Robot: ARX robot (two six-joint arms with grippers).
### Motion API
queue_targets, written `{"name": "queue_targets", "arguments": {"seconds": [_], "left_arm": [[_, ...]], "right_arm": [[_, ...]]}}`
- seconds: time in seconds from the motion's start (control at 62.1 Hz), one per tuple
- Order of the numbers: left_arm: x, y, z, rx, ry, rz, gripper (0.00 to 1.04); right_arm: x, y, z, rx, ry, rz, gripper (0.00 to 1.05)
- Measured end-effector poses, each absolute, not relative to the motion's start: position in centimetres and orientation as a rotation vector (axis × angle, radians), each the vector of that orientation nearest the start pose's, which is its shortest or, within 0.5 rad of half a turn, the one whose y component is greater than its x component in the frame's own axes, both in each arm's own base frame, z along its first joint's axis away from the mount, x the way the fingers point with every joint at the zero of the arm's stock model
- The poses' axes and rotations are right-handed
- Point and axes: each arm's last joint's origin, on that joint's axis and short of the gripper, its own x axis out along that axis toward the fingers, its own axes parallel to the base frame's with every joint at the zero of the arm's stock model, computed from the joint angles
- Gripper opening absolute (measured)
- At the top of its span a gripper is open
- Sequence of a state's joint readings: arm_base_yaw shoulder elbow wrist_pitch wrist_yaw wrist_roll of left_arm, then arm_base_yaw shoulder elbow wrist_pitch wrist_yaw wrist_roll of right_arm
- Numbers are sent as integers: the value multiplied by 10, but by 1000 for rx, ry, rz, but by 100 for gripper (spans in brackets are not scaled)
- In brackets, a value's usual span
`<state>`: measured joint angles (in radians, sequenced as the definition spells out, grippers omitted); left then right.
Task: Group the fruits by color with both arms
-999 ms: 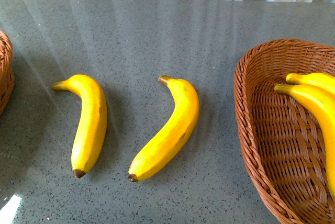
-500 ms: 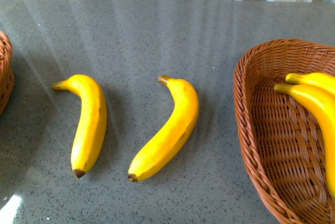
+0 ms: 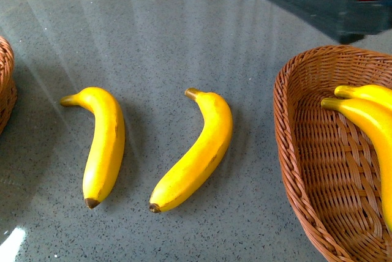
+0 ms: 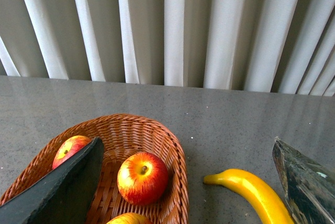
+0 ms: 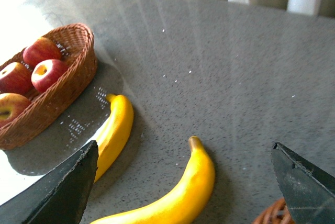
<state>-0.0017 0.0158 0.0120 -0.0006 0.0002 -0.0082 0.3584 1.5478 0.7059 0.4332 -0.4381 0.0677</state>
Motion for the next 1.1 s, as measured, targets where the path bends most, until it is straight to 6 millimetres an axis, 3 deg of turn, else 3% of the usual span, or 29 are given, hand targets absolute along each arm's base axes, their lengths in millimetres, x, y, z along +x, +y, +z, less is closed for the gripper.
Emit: {"name": "queue_targets", "arguments": {"seconds": [0.322, 0.532, 1.096], "left_arm": [[98, 0, 166, -8, 4, -2, 96], [98, 0, 166, -8, 4, -2, 96], [98, 0, 166, -8, 4, -2, 96]], "right_arm": [[329, 221, 155, 56, 717, 832, 96], [340, 266, 140, 21, 825, 844, 96], [346, 323, 108, -57, 962, 832, 96]]}}
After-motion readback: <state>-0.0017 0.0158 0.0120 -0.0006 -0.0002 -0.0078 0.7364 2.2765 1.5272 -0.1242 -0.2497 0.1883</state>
